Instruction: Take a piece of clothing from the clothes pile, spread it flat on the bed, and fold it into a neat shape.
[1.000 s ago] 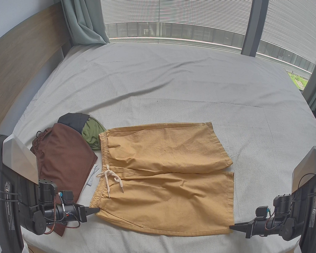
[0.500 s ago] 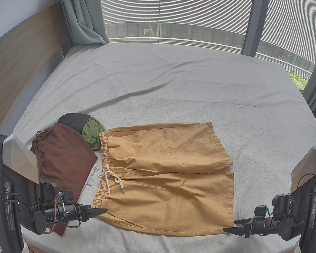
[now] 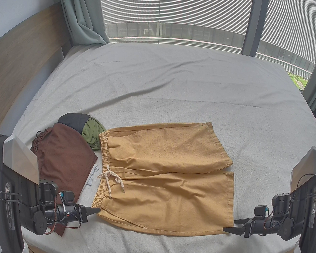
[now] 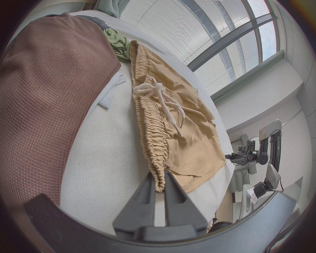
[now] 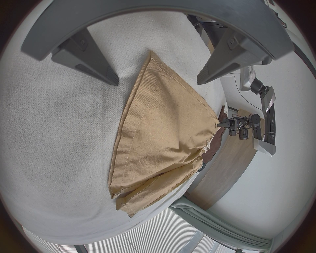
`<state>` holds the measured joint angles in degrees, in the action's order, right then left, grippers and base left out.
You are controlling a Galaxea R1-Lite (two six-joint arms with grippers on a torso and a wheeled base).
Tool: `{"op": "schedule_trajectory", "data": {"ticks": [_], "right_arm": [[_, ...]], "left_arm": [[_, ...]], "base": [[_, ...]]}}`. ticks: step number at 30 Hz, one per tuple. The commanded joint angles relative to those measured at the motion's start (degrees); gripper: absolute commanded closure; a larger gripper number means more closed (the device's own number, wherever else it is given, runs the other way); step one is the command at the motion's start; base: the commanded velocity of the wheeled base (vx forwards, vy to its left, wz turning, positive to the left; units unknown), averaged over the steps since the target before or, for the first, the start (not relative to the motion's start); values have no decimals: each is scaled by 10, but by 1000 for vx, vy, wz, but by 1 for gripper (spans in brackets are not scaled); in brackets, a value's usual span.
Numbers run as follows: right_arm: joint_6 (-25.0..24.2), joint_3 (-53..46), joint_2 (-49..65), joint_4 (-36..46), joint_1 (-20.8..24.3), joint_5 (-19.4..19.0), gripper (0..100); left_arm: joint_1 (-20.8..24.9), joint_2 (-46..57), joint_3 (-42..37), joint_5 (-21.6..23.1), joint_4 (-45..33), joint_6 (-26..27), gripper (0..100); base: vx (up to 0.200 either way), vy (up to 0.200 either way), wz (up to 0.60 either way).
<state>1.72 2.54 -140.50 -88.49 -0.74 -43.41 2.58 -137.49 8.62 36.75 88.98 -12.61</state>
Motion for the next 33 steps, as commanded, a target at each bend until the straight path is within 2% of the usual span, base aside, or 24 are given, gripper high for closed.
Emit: {"op": "schedule_trajectory", "data": {"ticks": [1,21,22,33], "right_arm": [[0,1,-4,0,0,0,0],[-3,1,-11,1,21,-12,0],[-4,2,-13,1,24,-12,100],[-4,3,-16,1,25,-11,100]], "left_arm": [[1,-1,-2,1,1,0,100],[1,0,0,10,1,1,100],[1,-1,0,10,1,1,100],[0,1,0,11,1,1,100]], "base": [[0,0,0],[0,0,0],[0,0,0],[0,0,0]]}}
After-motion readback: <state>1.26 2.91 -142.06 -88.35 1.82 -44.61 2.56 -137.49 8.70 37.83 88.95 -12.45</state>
